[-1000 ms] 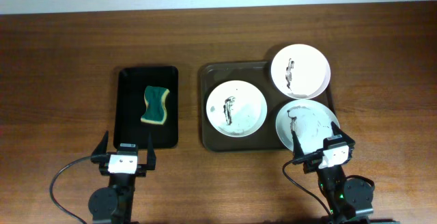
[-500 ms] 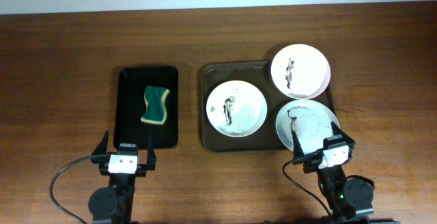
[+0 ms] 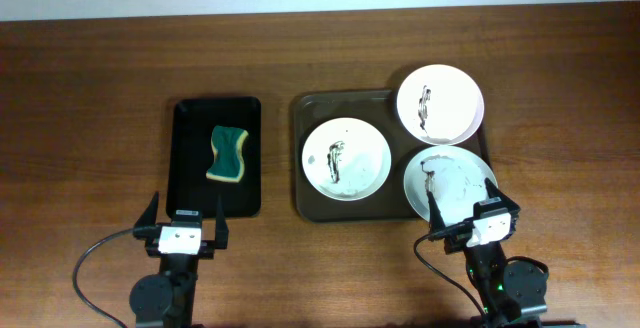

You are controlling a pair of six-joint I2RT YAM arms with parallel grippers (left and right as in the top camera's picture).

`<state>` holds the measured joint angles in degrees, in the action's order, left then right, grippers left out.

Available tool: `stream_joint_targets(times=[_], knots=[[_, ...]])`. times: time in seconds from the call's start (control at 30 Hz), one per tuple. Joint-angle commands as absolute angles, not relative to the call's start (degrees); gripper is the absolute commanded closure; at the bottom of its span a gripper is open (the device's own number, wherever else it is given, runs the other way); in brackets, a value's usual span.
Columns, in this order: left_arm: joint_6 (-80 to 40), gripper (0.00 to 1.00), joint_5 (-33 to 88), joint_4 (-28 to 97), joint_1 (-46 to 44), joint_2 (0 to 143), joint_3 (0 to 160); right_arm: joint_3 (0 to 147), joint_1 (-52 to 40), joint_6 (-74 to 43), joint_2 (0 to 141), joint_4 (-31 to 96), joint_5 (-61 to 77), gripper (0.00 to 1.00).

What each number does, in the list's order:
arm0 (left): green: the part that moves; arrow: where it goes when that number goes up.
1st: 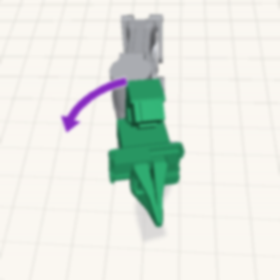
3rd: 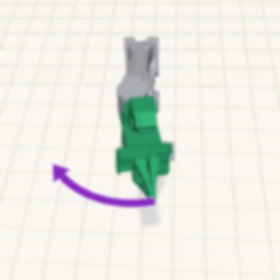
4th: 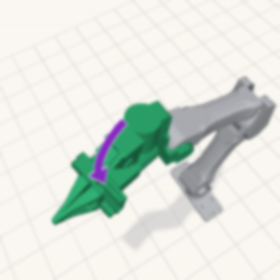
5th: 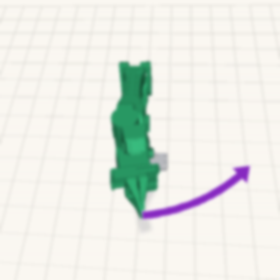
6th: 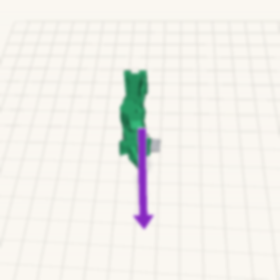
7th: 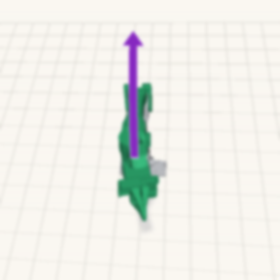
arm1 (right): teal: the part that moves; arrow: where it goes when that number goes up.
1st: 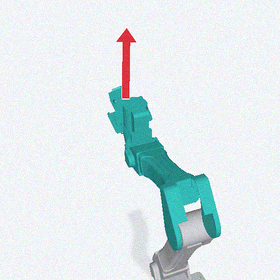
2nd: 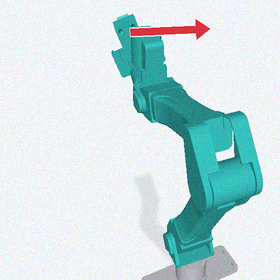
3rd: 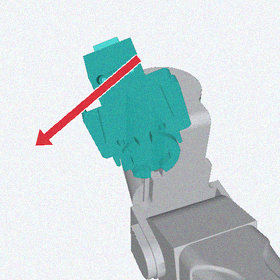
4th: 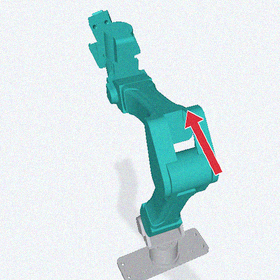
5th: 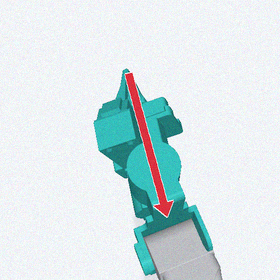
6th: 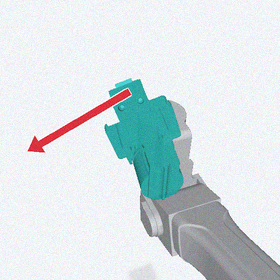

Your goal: Clean dirty plates on tray and stack at the side

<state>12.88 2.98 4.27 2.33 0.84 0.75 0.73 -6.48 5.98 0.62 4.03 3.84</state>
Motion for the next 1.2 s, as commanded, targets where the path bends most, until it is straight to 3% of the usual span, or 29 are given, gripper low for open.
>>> stream_joint_targets(times=[0.0,0.53,0.7,0.93,1.17], knots=[[13.78,0.0,2.61,4.54,2.57,0.34,0.51,0.32,-6.9,5.76,0.21,4.21,2.7,0.01],[13.8,0.01,2.37,3.31,2.57,0.34,0.54,0.32,-6.74,5.72,0.19,3.55,-0.23,0.01],[13.8,0.01,2.39,1.93,2.52,2.0,5.91,0.34,-6.74,5.54,0.21,-0.43,4.82,0.01],[13.8,0.01,5.43,9.04,2.52,27.33,28.75,9.32,-6.74,3.81,5.45,0.89,9.5,0.01],[13.76,0.01,16.71,34.2,2.52,61.21,66.54,32.53,-6.74,3.88,33.04,10.92,15.73,0.01]])
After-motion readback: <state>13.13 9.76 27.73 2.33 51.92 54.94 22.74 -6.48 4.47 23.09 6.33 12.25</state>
